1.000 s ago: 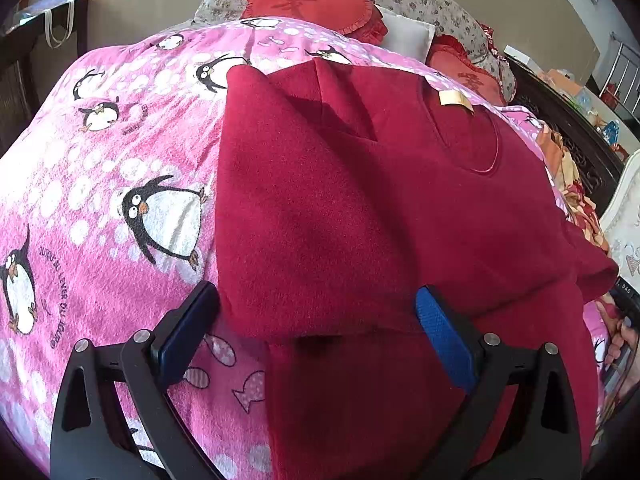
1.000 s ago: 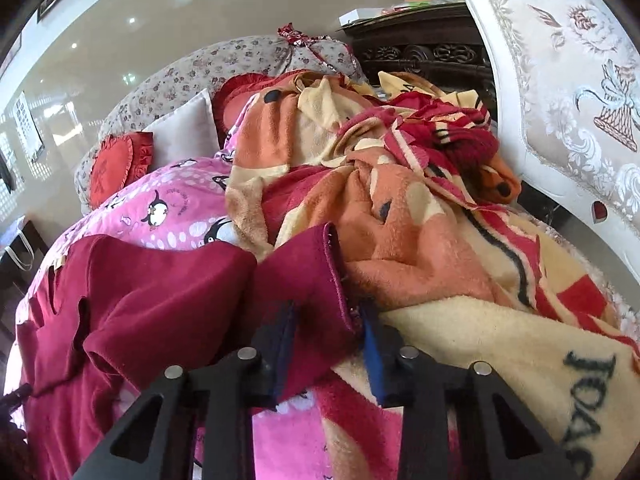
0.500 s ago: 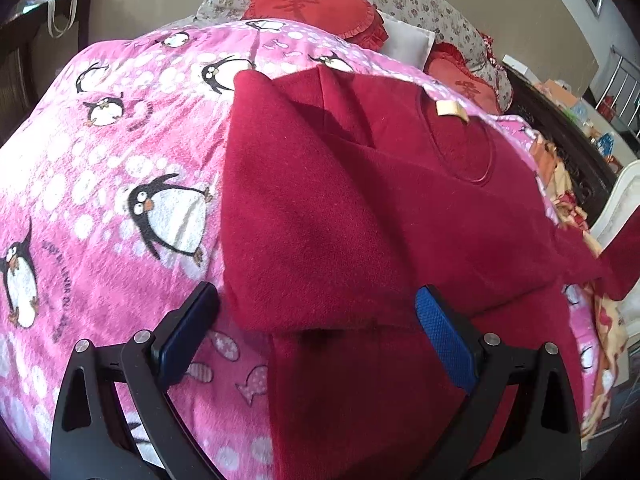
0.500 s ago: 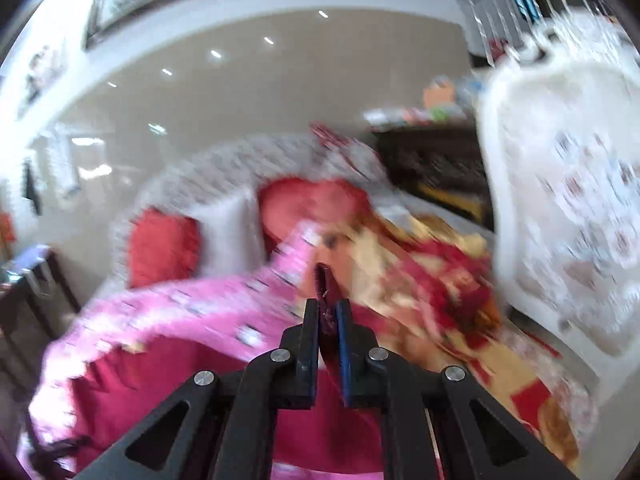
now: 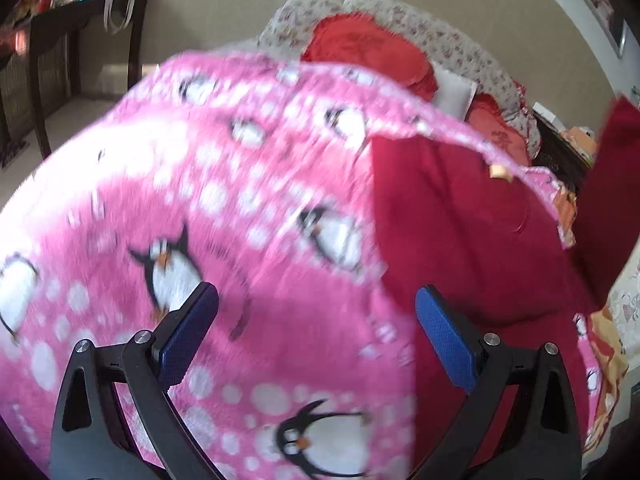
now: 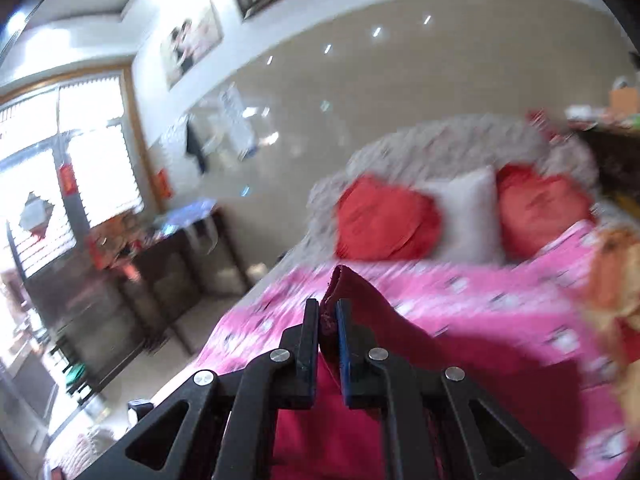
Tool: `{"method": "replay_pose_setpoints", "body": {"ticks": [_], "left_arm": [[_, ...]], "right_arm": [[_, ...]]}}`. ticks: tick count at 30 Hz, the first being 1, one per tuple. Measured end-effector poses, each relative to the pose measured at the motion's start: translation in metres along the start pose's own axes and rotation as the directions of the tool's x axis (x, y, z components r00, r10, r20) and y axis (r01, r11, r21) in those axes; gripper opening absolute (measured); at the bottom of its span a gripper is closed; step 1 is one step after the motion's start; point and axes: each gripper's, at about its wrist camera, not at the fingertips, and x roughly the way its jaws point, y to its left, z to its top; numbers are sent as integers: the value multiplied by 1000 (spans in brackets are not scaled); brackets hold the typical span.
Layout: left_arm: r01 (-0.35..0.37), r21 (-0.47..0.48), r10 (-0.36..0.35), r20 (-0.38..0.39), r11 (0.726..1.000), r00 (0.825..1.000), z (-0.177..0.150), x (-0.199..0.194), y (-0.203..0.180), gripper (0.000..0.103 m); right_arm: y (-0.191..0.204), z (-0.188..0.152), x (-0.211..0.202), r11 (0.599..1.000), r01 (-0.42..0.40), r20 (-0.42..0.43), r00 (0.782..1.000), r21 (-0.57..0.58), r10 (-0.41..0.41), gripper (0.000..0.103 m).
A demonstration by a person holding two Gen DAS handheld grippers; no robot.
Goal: Fold small clothes
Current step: 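Fold the held sleeve across the body with the right tool and release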
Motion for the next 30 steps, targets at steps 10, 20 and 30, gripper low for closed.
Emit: {"method": "replay_pose_setpoints", "body": {"ticks": [10, 20, 30], "left_arm": [[39, -23, -39, 1, 999, 999, -4, 0, 3, 102], [64, 67, -68, 73, 996, 995, 12, -20, -29, 102], [213, 282, -197, -85, 935, 977, 45, 48, -142, 89]], "right_arm": [[18, -116, 171, 998, 9, -350, 937, 60, 12, 14], [-14, -109, 103, 999, -11, -309, 951, 41, 23, 51], [-168, -120, -22, 917, 398, -257, 887, 5, -384, 31]]}}
